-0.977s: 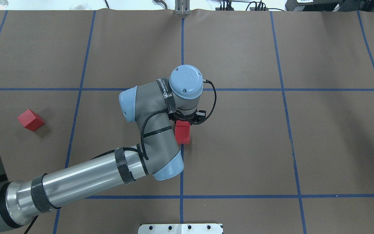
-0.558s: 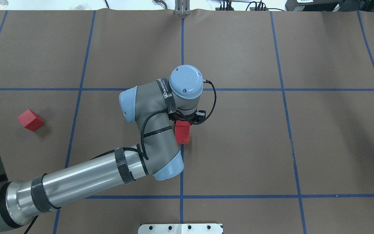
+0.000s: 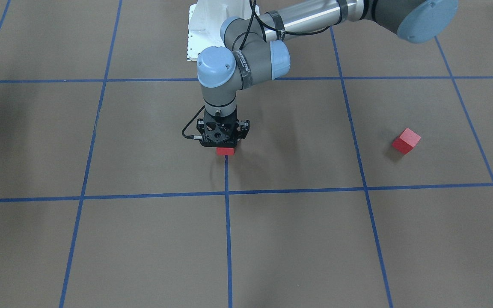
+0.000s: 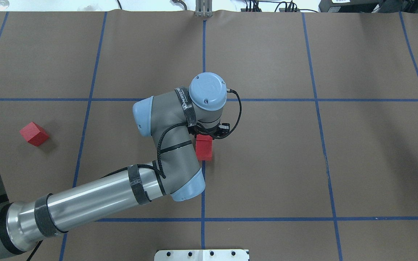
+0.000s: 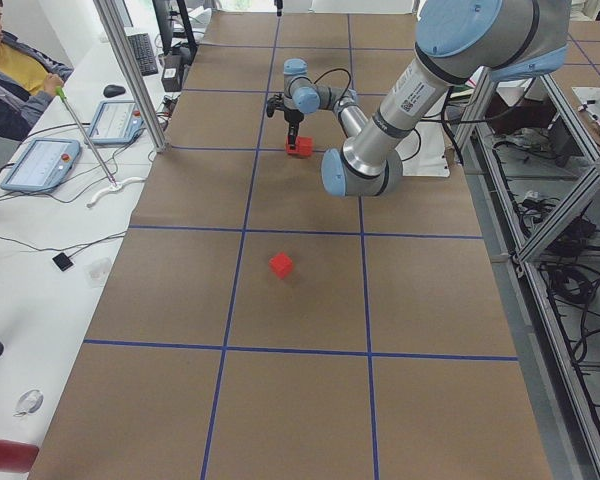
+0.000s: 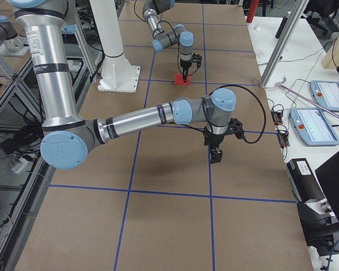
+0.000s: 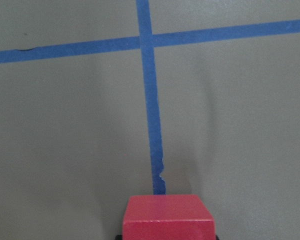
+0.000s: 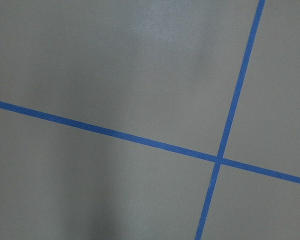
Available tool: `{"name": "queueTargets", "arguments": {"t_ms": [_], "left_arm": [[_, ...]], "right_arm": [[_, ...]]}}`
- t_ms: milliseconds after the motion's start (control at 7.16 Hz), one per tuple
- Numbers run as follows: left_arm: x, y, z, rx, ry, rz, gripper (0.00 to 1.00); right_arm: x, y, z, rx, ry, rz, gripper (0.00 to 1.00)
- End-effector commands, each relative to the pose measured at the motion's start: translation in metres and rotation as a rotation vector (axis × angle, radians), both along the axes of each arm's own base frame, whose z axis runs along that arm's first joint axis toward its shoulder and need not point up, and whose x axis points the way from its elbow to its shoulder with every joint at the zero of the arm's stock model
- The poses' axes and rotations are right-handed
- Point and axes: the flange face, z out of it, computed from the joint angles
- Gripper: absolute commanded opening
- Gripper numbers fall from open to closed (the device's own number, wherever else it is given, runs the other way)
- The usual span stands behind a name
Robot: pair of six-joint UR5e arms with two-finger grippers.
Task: Form red blocks into L shape at center
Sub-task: 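Lower the cube beside the first cube, farther from the robot, and release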
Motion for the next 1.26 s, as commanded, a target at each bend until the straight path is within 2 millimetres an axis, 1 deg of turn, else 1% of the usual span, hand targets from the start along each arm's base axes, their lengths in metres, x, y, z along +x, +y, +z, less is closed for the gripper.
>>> {"name": "queueTargets", "arguments": {"t_ms": [0, 140, 279, 419, 558, 698, 838, 977, 1117], "left_arm": [[0.001, 0.001, 0.0, -0.001, 0.0, 0.002, 0.68], [0.001, 0.001, 0.0, -0.001, 0.0, 0.002, 0.81], [-0.001, 0.0, -0.003, 0.0, 0.004, 0.0, 0.99], [-0.006, -0.003, -0.006, 0.001, 0.01, -0.006, 1.0], [-0.019, -0.016, -0.01, 0.01, 0.019, -0.02, 1.0], [-0.032, -0.029, -0.013, 0.014, 0.026, -0.027, 1.0], [-0.05, -0.043, -0.013, 0.008, 0.047, 0.008, 1.0], [-0.075, -0.047, 0.009, 0.024, 0.057, 0.035, 1.0], [-0.112, -0.047, 0.041, 0.078, 0.05, 0.064, 1.0]], "right_arm": [[0.0, 0.0, 0.0, 0.0, 0.0, -0.001, 1.0], [0.0, 0.0, 0.0, -0.001, 0.0, 0.0, 1.0], [0.0, 0.0, 0.001, -0.002, 0.0, -0.001, 1.0], [0.0, 0.0, 0.002, -0.002, 0.001, -0.004, 1.0], [0.01, 0.001, 0.006, -0.005, 0.002, 0.008, 1.0], [0.026, 0.004, 0.013, -0.019, 0.001, 0.037, 1.0], [0.05, 0.017, 0.029, -0.054, -0.003, 0.086, 1.0], [0.069, 0.032, 0.047, -0.084, 0.003, 0.115, 1.0], [0.079, 0.057, 0.076, -0.136, 0.012, 0.13, 1.0]]}}
